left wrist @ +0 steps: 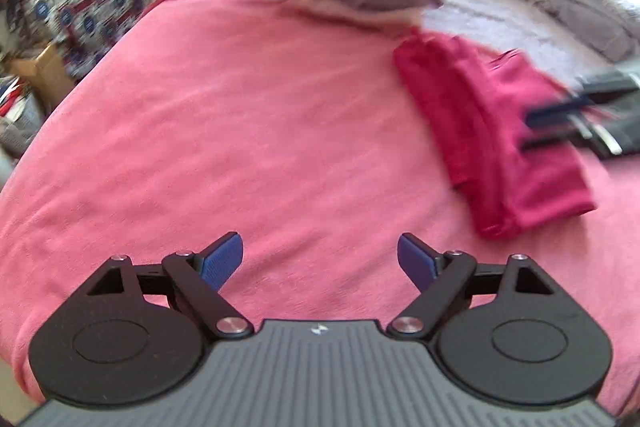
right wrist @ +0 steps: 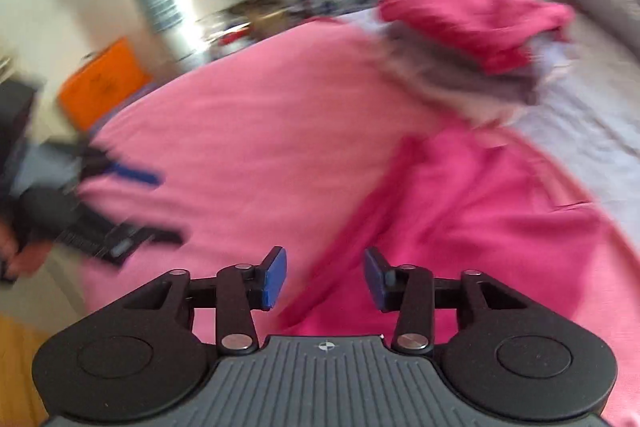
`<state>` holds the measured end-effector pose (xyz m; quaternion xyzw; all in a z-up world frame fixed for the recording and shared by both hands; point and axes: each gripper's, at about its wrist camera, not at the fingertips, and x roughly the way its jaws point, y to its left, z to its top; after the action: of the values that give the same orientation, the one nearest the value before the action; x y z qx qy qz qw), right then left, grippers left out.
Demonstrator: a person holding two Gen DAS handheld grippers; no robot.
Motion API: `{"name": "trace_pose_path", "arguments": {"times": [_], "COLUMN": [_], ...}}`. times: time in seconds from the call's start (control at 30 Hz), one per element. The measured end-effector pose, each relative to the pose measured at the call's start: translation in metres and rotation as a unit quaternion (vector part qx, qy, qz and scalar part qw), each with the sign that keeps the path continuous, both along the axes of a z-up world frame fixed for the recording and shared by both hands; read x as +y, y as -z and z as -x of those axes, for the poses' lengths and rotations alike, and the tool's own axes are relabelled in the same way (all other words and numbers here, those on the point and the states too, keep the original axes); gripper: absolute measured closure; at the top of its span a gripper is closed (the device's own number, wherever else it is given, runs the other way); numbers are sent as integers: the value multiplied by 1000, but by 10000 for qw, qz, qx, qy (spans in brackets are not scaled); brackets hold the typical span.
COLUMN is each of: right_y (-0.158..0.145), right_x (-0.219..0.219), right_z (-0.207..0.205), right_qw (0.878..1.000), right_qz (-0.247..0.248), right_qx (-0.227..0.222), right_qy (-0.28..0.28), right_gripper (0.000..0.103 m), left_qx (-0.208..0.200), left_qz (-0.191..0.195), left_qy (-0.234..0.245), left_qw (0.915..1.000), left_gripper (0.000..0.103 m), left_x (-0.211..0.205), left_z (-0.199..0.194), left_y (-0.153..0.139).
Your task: Fold clothes
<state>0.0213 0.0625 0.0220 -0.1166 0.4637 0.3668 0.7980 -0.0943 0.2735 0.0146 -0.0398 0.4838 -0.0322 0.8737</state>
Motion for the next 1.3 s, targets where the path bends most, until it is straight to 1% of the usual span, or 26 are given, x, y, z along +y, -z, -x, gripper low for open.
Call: {"name": "trace_pose_path", "arguments": {"times": [0.03, 0.07, 0.1, 0.17, 0.23, 0.3, 0.37, 0.4, 0.43, 0.47, 0.53, 0.57, 0.6, 0.67, 0.7, 0.8, 0.9, 0.97, 1.0, 1.03, 1.07, 1.13, 1.2, 1.27, 1.3], "right_y": [1, 5, 10, 25, 42, 58, 67, 68, 69, 69, 59, 52, 44, 30, 25, 22, 51, 70, 73, 73, 73, 65, 53, 45, 49], "right_x": [1, 5, 11, 28, 50, 72, 85, 87, 87, 87, 78, 68, 59, 36, 24, 2, 8, 19, 23, 27, 30, 31, 21, 6, 4], "right_z": [-14, -25, -33, -47, -55, -54, -53, -55, -58, -62, -70, -72, -73, -72, -70, -64, -69, -72, -75, -80, -85, -89, -83, -82, -88], "right_qw": [9993, 9967, 9921, 9883, 9890, 9865, 9834, 9856, 9885, 9911, 9956, 9978, 9987, 9977, 9964, 9937, 9964, 9965, 9961, 9956, 9950, 9947, 9926, 9880, 9873], "right_qz": [297, 642, 954, 1192, 1195, 1278, 1264, 1098, 963, 827, 517, 219, -78, -437, -477, -406, -21, -108, -292, -382, -471, -465, -755, -1011, -949], "right_qx": [-114, -358, -703, -925, -865, -933, -1078, -999, -882, -764, -599, -531, -462, -445, -498, -556, -219, -352, -388, -334, -281, -162, -294, -321, -284], "right_qy": [215, 348, 403, 238, -96, -414, -730, -814, -764, -713, -510, -346, -181, 275, 485, 881, 813, 751, 743, 790, 837, 902, 908, 1121, 1240], "right_gripper": [87, 91, 92, 92, 92, 91, 91, 87, 79, 77, 77, 77, 77, 77, 77, 77, 76, 72, 60, 53, 50, 49, 51, 51, 52], "left_qx": [-147, -324, -512, -734, -757, -667, -369, -238, -222, -225, -15, 6, 23, 0, -6, -6, 19, 27, 29, 34, 61, 124, 165, 185, 188], "left_qz": [17, -14, -57, -30, -19, -439, -921, -1014, -951, -802, -584, -539, -501, -546, -571, -588, -595, -648, -680, -705, -684, -636, -648, -646, -648], "left_qy": [89, 162, 207, 272, 482, 625, 641, 651, 624, 536, 337, 298, 268, 327, 348, 375, 379, 375, 369, 363, 359, 340, 352, 408, 445], "left_qw": [9999, 9993, 9985, 9969, 9960, 9948, 9930, 9924, 9933, 9951, 9977, 9981, 9984, 9980, 9978, 9976, 9975, 9972, 9970, 9968, 9970, 9973, 9971, 9969, 9967], "left_gripper": [17, 17, 14, 11, 11, 11, 11, 10, 10, 8, 6, 5, 4, 4, 4, 4, 4, 2, 0, 0, 0, 0, 0, 0, 0], "left_x": [-8, -16, -27, -50, -73, -99, -114, -116, -115, -110, -100, -95, -91, -90, -91, -91, -89, -90, -90, -90, -89, -87, -86, -85, -84], "left_z": [0, -1, -4, -14, -28, -39, -47, -49, -49, -48, -50, -50, -49, -46, -45, -45, -46, -47, -48, -48, -49, -50, -49, -48, -47], "left_y": [-4, -9, -12, -12, -4, 14, 35, 44, 50, 50, 54, 55, 57, 57, 57, 57, 58, 59, 60, 61, 61, 60, 59, 59, 60]}}
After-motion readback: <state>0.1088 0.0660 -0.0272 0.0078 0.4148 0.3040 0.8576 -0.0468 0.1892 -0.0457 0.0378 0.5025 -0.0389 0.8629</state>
